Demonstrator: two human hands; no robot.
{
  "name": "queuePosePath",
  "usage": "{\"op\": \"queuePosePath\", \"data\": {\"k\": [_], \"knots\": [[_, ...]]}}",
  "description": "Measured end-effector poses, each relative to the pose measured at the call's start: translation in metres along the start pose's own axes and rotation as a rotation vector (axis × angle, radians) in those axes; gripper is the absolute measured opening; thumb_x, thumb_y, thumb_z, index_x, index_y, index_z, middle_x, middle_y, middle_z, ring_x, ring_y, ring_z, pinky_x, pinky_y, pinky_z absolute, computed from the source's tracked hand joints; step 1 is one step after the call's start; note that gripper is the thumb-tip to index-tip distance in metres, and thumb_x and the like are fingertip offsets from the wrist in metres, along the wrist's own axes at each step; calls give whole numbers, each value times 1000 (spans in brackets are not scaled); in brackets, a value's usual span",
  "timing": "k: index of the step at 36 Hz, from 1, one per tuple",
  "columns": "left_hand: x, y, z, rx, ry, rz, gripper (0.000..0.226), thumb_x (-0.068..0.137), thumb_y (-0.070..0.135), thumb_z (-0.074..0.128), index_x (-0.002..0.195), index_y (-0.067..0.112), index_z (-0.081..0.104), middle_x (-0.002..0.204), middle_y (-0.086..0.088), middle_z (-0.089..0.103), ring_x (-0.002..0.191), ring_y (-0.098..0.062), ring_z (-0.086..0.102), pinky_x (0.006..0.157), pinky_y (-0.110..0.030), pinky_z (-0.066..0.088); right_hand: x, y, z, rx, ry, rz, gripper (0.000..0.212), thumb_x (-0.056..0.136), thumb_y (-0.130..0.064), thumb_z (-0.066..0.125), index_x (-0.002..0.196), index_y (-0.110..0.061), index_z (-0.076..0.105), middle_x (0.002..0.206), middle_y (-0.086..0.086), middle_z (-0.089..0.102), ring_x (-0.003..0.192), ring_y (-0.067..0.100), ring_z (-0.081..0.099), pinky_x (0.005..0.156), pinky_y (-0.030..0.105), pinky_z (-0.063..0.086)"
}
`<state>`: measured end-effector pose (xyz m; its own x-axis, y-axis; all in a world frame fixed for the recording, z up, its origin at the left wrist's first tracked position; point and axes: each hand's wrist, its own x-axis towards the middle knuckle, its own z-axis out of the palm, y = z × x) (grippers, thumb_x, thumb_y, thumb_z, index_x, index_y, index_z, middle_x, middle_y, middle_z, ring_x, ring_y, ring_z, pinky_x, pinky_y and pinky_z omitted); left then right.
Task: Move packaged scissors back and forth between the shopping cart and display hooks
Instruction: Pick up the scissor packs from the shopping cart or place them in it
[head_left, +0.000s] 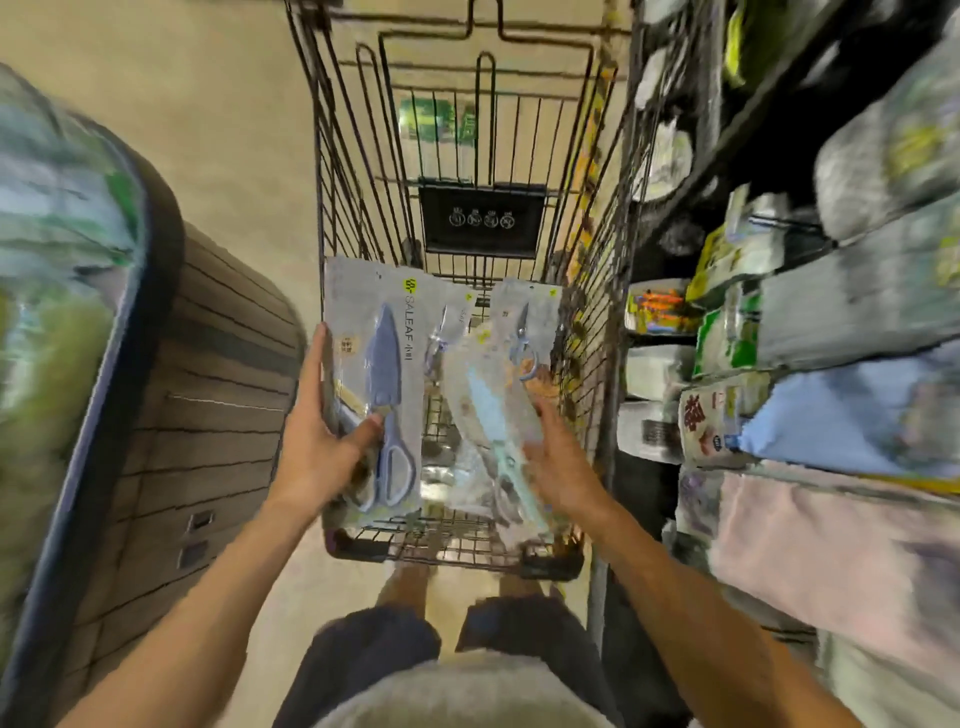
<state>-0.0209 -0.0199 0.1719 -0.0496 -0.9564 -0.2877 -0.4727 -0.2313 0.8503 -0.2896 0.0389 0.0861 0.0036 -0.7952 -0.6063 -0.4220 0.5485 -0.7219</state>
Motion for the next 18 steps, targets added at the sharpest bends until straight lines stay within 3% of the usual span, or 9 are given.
{"op": "queuePosePath", "data": {"k": [2, 4, 6, 7, 9, 11, 14, 16, 18], "knots": [[-7, 20, -6, 11, 21, 47, 102, 87, 1, 75, 162, 30, 12, 167, 17, 17, 152, 1, 20, 125, -37, 25, -20, -29, -14, 133, 49, -59, 81, 94, 7, 61, 147, -46, 29, 142, -25, 47, 126, -3, 55, 104, 31, 51], [-14, 39, -11, 2, 46, 81, 101, 87, 0, 75, 162, 24, 12, 165, 18, 17, 143, 18, 20, 118, -15, 28, -36, -49, -24, 228, 118, -124, 76, 99, 8, 52, 153, -39, 26, 156, -20, 32, 144, 2, 35, 116, 28, 37], [-20, 53, -17, -16, 61, 113, 101, 85, -1, 75, 162, 20, 13, 162, 17, 21, 133, 30, 23, 103, 3, 30, -50, -64, -34, 299, 174, -160, 67, 101, 2, 50, 152, -36, 27, 148, -25, 38, 138, -9, 40, 110, 17, 39], [-22, 57, -20, -22, 62, 125, 102, 84, 1, 77, 162, 22, 14, 163, 15, 22, 133, 28, 25, 102, 3, 30, -57, -69, -37, 333, 198, -177, 65, 102, 0, 50, 151, -37, 28, 141, -29, 41, 127, -19, 45, 101, 9, 42], [-23, 66, -29, -38, 53, 157, 103, 83, 9, 79, 161, 30, 15, 165, 14, 23, 141, 15, 30, 110, -12, 33, -73, -82, -44, 388, 256, -224, 64, 103, -1, 50, 151, -38, 29, 138, -32, 42, 118, -25, 47, 92, 5, 47], [-23, 75, -39, -64, 11, 186, 104, 82, 23, 84, 160, 39, 16, 163, 16, 27, 146, -4, 35, 113, -32, 37, -90, -92, -46, 430, 319, -249, 66, 102, -2, 50, 153, -39, 30, 141, -24, 47, 121, -14, 53, 95, 14, 52], [-22, 88, -52, -83, -44, 241, 107, 71, 49, 83, 156, 48, 19, 158, 26, 32, 141, 1, 40, 111, -34, 39, -113, -98, -45, 481, 436, -218, 70, 98, -4, 56, 151, -42, 33, 141, -8, 55, 119, 11, 64, 91, 33, 60], [-20, 91, -59, -93, -78, 279, 104, 75, 41, 88, 154, 53, 21, 157, 25, 35, 140, -3, 43, 112, -43, 43, -133, -102, -40, 462, 520, -257, 68, 98, -4, 57, 149, -45, 35, 144, -12, 53, 123, 7, 61, 98, 37, 57], [-17, 91, -66, -99, -128, 302, 102, 77, 34, 84, 152, 59, 19, 160, 17, 34, 141, -20, 46, 110, -58, 44, -152, -102, -31, 487, 566, -303, 65, 99, 1, 55, 149, -36, 34, 142, -16, 53, 120, -2, 61, 94, 24, 56]]}}
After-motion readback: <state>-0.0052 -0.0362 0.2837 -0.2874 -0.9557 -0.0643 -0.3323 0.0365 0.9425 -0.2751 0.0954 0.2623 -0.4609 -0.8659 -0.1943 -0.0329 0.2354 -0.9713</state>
